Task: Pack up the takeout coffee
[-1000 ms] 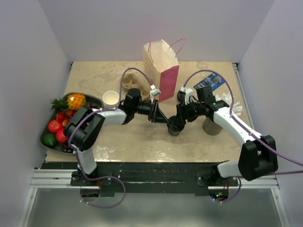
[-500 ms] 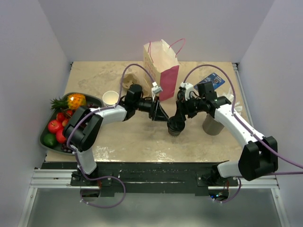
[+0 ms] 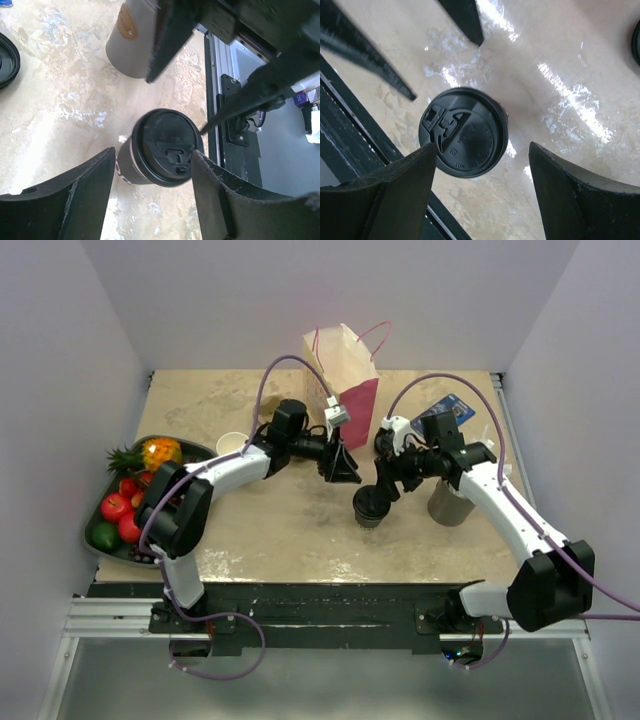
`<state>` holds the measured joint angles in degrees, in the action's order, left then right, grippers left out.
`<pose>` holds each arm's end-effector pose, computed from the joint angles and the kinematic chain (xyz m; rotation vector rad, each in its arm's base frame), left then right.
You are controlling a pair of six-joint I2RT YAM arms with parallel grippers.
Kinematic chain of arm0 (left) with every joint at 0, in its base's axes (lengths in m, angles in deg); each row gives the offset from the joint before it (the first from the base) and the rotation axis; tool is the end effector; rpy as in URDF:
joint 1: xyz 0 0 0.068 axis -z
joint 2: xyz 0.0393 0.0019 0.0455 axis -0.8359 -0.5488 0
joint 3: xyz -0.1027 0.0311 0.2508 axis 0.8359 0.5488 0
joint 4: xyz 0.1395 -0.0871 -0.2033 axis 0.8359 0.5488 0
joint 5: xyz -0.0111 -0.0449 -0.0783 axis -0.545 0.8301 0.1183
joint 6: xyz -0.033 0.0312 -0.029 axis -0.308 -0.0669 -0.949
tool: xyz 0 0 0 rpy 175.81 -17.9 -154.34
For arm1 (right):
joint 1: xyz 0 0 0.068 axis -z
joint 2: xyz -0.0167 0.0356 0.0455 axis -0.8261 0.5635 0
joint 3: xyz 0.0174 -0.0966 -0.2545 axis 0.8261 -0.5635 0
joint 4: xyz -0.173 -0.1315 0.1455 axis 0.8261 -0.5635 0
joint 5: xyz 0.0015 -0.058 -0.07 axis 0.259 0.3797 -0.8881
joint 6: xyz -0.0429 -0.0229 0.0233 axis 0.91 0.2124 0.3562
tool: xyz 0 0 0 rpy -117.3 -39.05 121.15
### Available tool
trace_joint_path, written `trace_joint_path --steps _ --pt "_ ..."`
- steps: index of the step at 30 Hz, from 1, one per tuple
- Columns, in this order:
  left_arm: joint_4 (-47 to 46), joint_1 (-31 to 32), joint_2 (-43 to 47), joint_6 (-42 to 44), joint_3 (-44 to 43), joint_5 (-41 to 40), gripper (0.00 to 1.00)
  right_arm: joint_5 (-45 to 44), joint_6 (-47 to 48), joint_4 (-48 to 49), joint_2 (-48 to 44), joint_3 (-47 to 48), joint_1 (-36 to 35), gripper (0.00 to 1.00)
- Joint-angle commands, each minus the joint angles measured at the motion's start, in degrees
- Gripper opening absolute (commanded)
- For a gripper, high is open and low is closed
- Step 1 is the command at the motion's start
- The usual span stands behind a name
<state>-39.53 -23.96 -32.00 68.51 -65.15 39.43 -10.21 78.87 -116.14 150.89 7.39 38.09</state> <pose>0.3244 -0.2440 0.2431 1.0278 1.8168 -1.4676 0.2559 0.0993 0.2924 -0.8506 2.2839 0.6595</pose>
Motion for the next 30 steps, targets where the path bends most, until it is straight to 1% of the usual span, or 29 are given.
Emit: trace_joint_path --steps 1,3,7,15,25,30 --pt "-2.5 -0.2 -4.4 0.3 -3.8 3.7 0.66 -1.7 3.0 -1.2 -3.8 -3.1 0.0 0.78" --pt "-2.6 0.0 -5.4 0.7 -4.7 3.8 0.66 -1.6 3.2 -1.2 -4.3 -3.9 0.0 0.78" --pt "1.5 1.9 -5.4 5.1 -5.7 2.2 0.66 -0.9 4.0 -1.8 -5.5 -6.0 0.0 0.78" --pt "0.7 4.0 -6.2 4.4 -5.3 1.8 0.66 0.2 2.4 0.6 -6.1 -8.1 0.0 0.78" --pt "1.8 4.1 -6.9 5.2 -5.5 0.9 0.65 -0.6 2.6 0.8 -3.6 -7.3 -0.1 0.76" --pt "1.6 4.2 -8.2 4.8 -5.7 0.9 0.64 -2.4 3.1 0.1 -3.1 -7.0 -0.1 0.76"
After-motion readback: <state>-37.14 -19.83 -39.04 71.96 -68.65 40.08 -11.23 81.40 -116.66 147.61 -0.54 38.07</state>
